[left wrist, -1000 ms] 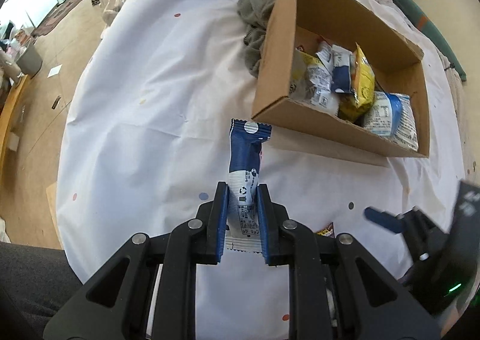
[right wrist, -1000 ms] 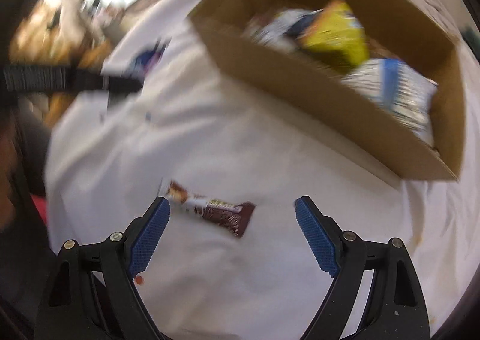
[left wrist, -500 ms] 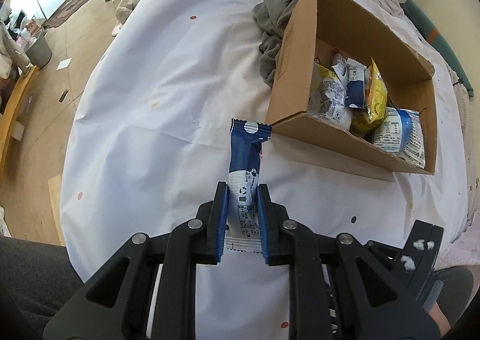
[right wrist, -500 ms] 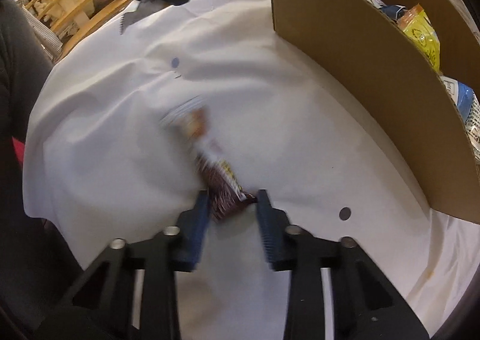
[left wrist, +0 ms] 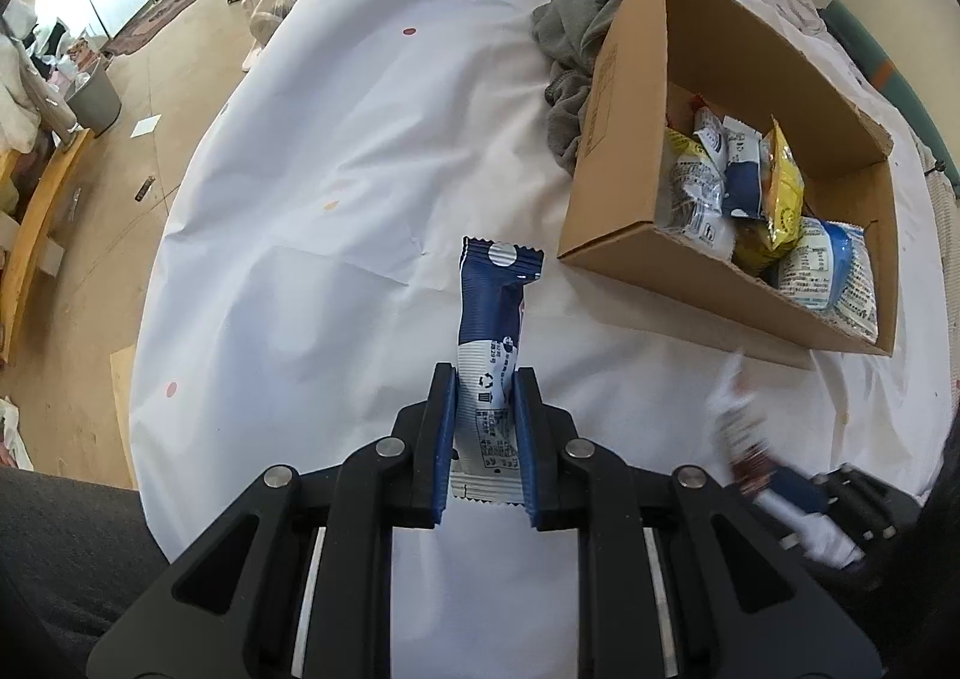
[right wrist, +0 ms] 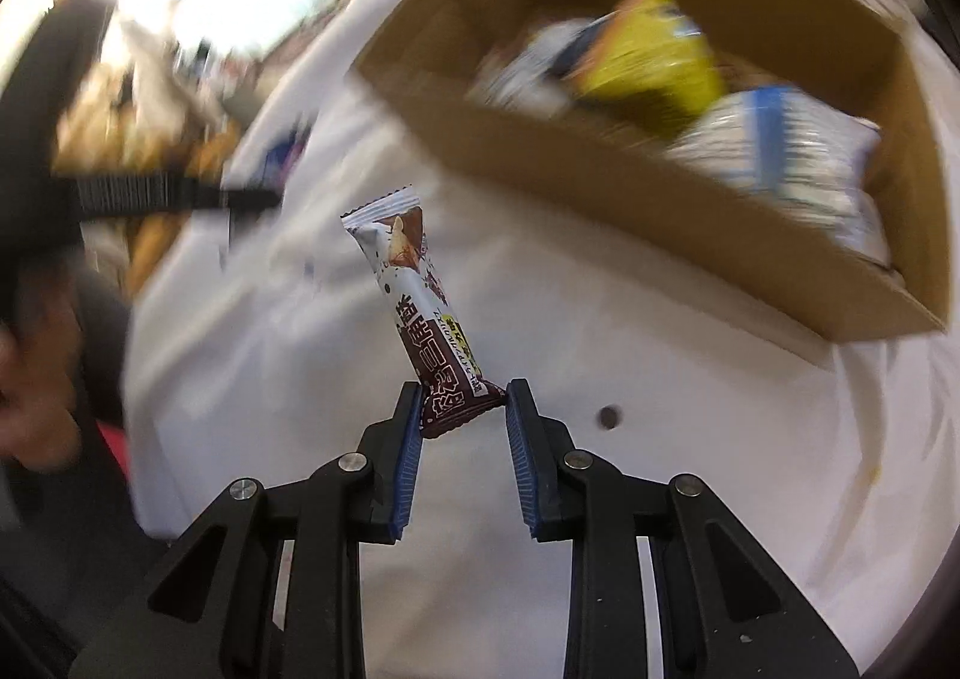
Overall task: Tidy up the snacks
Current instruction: 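Carry both bars over the box and lower them inside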
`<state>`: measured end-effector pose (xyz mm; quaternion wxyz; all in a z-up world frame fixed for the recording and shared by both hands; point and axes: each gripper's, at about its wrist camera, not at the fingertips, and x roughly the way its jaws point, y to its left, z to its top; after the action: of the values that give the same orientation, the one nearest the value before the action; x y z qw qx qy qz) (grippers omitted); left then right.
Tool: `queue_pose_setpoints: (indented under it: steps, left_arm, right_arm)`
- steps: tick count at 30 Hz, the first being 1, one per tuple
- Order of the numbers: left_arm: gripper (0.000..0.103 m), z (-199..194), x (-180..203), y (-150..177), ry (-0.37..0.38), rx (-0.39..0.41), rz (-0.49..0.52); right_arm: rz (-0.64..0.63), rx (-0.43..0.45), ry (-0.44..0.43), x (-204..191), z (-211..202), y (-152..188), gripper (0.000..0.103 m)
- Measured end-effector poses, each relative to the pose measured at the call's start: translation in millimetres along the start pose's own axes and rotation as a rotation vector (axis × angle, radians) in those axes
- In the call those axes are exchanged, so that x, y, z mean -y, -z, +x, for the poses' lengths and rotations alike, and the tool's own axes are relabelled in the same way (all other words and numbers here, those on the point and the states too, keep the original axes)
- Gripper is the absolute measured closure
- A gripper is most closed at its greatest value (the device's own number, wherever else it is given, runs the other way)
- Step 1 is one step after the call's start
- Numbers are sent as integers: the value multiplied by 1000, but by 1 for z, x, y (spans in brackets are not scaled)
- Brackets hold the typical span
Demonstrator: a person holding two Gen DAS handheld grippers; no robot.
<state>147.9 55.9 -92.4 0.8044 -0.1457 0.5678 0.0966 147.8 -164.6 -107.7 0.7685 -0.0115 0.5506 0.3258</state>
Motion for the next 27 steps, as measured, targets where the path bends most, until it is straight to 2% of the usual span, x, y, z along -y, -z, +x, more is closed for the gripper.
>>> queue_pose_setpoints:
  steps: [3,6,11,17,22,27]
  left_arm:
    - [87,-2,3,1,8,24,0]
    - [87,-8,10,2,-4,71,32]
    - [87,-25,16,4,7,162,63]
    - [87,-50,21,-2,88,185,45]
    - [87,-71,39,-21,113,230,101]
    - [87,-79,57,-49,129,261,144]
  right_arm:
    - [96,69,-31,18,-16,-8,74]
    - [135,129,-58,24,-30,-12,74]
    - [149,176,-119,10,-37,-21,74]
    - [169,278,-208,5,-65,-30,74]
    - [290,401,-266,41,-97,-38,74]
    - [471,497,-254,92,-122,-41,74]
